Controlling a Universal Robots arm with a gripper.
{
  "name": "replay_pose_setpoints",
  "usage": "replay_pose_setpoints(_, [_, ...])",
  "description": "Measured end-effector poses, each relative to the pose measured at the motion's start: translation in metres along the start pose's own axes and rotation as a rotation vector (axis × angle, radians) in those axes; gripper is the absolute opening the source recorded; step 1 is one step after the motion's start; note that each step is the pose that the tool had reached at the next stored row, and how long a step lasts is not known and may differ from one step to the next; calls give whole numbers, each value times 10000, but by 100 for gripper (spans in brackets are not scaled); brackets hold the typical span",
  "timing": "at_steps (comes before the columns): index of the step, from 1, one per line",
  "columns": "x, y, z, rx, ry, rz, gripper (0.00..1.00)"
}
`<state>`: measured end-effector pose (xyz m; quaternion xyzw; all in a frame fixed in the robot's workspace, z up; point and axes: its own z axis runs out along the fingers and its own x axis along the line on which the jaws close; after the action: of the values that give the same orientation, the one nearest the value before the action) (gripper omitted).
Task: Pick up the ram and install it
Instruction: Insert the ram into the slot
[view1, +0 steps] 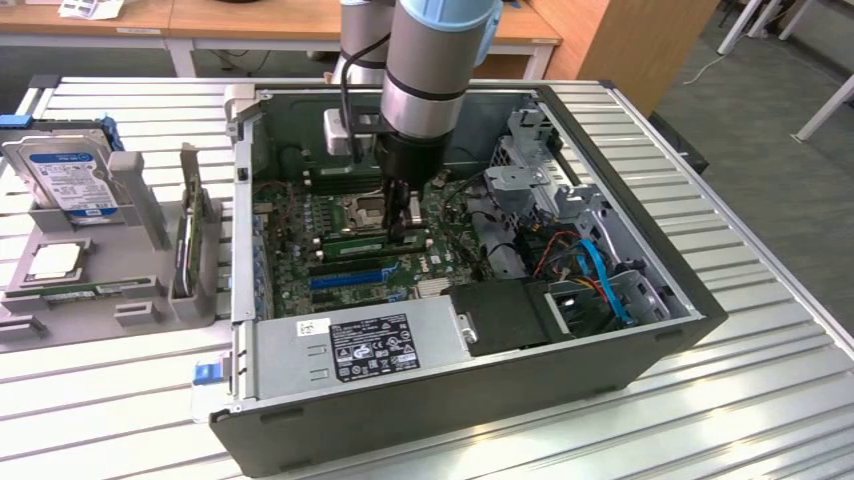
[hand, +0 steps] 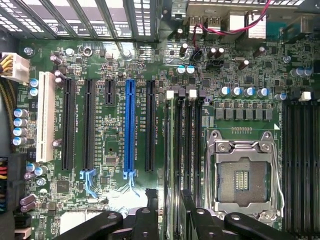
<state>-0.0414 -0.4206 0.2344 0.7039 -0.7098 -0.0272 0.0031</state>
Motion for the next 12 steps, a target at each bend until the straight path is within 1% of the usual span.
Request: replay_pose_setpoints(12, [-4,1,-118,0,0,0,31])
